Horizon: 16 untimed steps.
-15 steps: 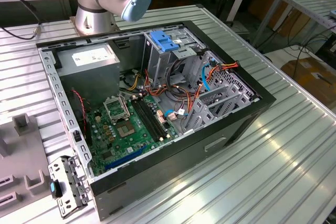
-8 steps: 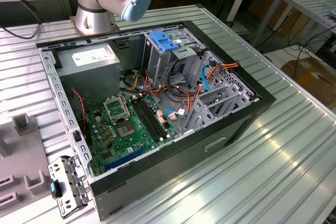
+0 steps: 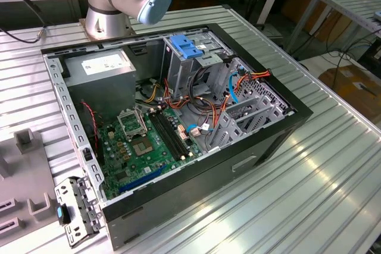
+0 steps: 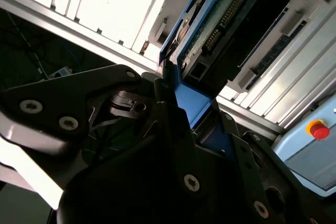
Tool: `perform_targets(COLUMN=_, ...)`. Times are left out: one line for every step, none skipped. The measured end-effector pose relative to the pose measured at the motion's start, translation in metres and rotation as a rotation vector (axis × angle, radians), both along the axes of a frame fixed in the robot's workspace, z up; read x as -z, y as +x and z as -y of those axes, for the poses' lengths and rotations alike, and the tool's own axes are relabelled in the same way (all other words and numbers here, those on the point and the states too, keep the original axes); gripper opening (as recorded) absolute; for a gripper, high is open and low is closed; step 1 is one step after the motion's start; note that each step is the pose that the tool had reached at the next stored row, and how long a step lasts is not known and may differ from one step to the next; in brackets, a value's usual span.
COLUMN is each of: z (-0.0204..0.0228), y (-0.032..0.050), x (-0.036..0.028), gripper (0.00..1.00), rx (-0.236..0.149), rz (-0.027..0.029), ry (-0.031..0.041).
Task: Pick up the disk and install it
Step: 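Pick up the disk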
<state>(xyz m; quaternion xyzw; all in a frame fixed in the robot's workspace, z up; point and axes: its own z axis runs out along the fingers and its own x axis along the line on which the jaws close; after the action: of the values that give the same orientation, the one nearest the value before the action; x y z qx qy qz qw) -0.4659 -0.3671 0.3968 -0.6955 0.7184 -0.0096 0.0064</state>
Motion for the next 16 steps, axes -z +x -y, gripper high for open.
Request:
perform_targets(z=0.0, y=0.0, x=-0.0001, gripper=0.37, rx=0.0, rz=0.0001, ry=0.0)
perform_targets(z=0.0, y=0.0, x=-0.0006, gripper=0.37, rx=0.0, rz=0.0, ry=0.0)
perform_targets(z=0.0, y=0.0, x=-0.0011, gripper=0.37, rx=0.0, rz=0.0, ry=0.0)
perform_targets(z=0.0, y=0.0, x=-0.0011, gripper=0.37, rx=0.0, rz=0.0, ry=0.0)
perform_targets(z=0.0, y=0.0, x=-0.0011, gripper=0.37, rx=0.0, rz=0.0, ry=0.0)
perform_targets(z=0.0, y=0.0, x=-0.0011, gripper=0.37, rx=0.0, rz=0.0001, ry=0.0)
perform_targets(z=0.0, y=0.0, x=-0.0011, gripper=0.37, rx=0.0, rz=0.0, ry=0.0)
perform_targets(z=0.0, y=0.0, x=-0.0011, gripper=0.37, rx=0.0, rz=0.0, ry=0.0)
perform_targets(z=0.0, y=0.0, x=-0.0011, gripper=0.37, rx=0.0, rz=0.0, ry=0.0001)
perform_targets(z=0.0, y=0.0, x=-0.0012, gripper=0.37, rx=0.0, rz=0.0, ry=0.0002)
perform_targets(z=0.0, y=0.0, x=-0.0014, gripper=0.37, rx=0.0, rz=0.0, ry=0.0002)
perform_targets(z=0.0, y=0.0, x=-0.0021, gripper=0.37, rx=0.0, rz=-0.0001, ry=0.0003)
perform_targets(z=0.0, y=0.0, x=-0.0026, gripper=0.37, rx=0.0, rz=0.0, ry=0.0003)
perform_targets(z=0.0, y=0.0, x=-0.003, gripper=0.37, rx=0.0, rz=0.0, ry=0.0003)
perform_targets(z=0.0, y=0.0, x=-0.0041, gripper=0.37, rx=0.0, rz=0.0, ry=0.0003)
perform_targets(z=0.0, y=0.0, x=-0.0049, gripper=0.37, rx=0.0, rz=-0.0001, ry=0.0004)
